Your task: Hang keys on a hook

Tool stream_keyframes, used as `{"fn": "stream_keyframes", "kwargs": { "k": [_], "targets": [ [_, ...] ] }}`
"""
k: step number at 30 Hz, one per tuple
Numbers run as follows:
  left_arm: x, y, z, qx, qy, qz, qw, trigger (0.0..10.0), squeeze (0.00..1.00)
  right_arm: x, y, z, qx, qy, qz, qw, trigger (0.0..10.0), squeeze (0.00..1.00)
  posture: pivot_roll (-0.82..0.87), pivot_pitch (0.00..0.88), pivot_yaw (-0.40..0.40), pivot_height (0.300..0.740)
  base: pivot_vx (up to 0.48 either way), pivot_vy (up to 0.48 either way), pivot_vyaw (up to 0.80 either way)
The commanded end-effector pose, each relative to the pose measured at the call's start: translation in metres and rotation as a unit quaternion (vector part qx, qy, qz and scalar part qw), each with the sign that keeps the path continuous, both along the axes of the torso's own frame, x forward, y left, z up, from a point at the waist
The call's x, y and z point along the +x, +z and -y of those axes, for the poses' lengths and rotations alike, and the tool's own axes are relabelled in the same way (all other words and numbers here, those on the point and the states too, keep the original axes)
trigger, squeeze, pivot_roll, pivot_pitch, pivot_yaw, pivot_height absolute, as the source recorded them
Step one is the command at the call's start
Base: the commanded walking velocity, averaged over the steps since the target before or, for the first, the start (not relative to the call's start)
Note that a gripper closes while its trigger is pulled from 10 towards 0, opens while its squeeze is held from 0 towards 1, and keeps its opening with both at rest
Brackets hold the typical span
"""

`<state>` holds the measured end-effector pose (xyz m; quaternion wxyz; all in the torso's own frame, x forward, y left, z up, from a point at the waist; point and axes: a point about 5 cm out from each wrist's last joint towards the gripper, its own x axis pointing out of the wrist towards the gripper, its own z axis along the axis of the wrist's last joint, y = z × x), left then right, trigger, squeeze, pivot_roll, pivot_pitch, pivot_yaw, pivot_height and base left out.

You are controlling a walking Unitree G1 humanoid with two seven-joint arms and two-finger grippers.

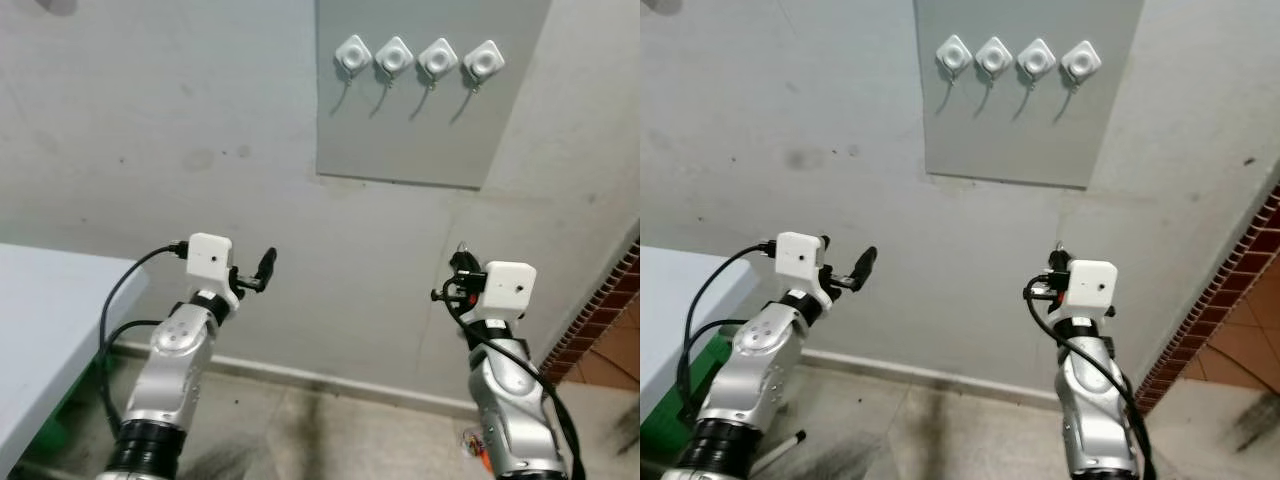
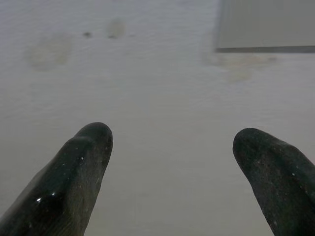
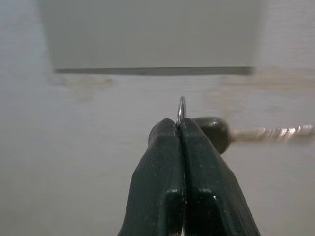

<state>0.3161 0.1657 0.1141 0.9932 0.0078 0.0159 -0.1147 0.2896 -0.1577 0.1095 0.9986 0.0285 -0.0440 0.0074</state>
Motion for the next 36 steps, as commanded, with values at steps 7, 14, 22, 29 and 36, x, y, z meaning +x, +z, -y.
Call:
{"fn": "stream_keyframes", "kwargs": {
  "k": [7, 14, 22, 29, 36],
  "targets": [
    [0.001, 0.006, 0.002, 0.002, -0.003, 0.008, 1.0, 10.0, 0.0, -0.001, 0.006, 0.002, -0.001, -0.004, 0.012, 1.0, 10.0, 0.0, -0.01, 0.0, 0.041, 0.74, 0.346, 0.0, 0.0],
    [0.0, 0.006, 0.001, 0.002, -0.002, 0.007, 1.0, 10.0, 0.0, -0.002, 0.005, 0.002, -0.001, -0.004, 0.011, 1.0, 10.0, 0.0, -0.01, 0.0, 0.04, 0.74, 0.342, 0.0, 0.0],
    [-0.001, 0.009, 0.006, -0.004, -0.002, 0.018, 1.0, 10.0, 0.0, -0.001, 0.006, 0.002, -0.003, -0.001, 0.01, 1.0, 10.0, 0.0, 0.0, 0.0, 0.037, 0.74, 0.076, 0.0, 0.0],
    [0.004, 0.021, 0.014, 0.0, -0.028, 0.039, 0.999, 10.0, 0.0, 0.01, 0.015, 0.006, -0.027, 0.014, 0.023, 0.999, 10.0, 0.0, 0.0, 0.004, 0.031, 0.74, 0.0, 0.0, 0.0],
    [0.012, 0.041, 0.026, 0.016, -0.065, 0.07, 0.995, 10.0, 0.0, 0.029, 0.036, 0.011, -0.043, 0.038, 0.05, 0.997, 10.0, 0.0, 0.0, 0.013, 0.024, 0.74, 0.0, 0.0, 0.0]
  ]
}}
